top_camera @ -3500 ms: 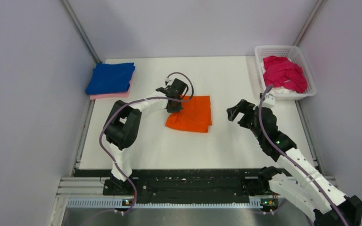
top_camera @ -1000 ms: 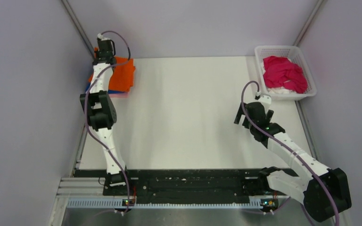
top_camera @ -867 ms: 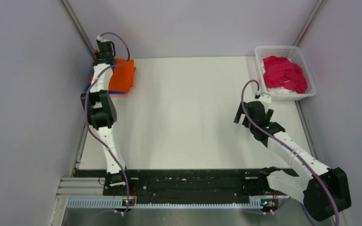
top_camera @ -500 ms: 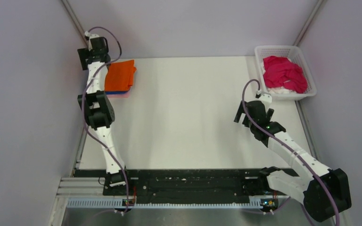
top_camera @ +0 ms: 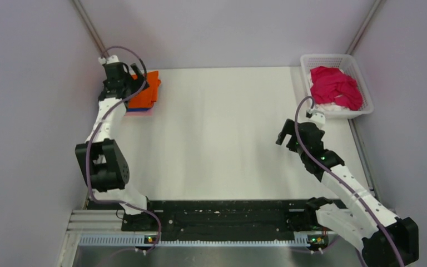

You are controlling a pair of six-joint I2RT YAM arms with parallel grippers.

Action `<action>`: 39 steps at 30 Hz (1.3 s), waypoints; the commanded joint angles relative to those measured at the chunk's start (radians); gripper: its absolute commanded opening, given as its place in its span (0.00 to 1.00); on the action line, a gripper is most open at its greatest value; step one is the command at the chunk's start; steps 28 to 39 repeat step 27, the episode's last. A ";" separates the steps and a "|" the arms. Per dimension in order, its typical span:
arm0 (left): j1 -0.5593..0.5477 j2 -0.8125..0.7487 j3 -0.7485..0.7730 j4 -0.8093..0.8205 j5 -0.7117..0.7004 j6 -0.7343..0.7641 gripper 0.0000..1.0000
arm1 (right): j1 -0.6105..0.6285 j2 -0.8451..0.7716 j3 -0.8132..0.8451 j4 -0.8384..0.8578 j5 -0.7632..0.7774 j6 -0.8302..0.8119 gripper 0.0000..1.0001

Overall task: Fold and stack the t-shirts
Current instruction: Reset both arms

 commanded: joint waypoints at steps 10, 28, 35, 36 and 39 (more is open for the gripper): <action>-0.343 -0.617 -0.777 0.221 0.109 -0.243 0.99 | -0.012 -0.192 -0.151 0.058 -0.094 0.007 0.99; -0.377 -0.761 -0.865 0.158 0.008 -0.211 0.99 | -0.011 -0.228 -0.176 0.055 -0.131 -0.015 0.99; -0.377 -0.761 -0.865 0.158 0.008 -0.211 0.99 | -0.011 -0.228 -0.176 0.055 -0.131 -0.015 0.99; -0.377 -0.761 -0.865 0.158 0.008 -0.211 0.99 | -0.011 -0.228 -0.176 0.055 -0.131 -0.015 0.99; -0.377 -0.761 -0.865 0.158 0.008 -0.211 0.99 | -0.011 -0.228 -0.176 0.055 -0.131 -0.015 0.99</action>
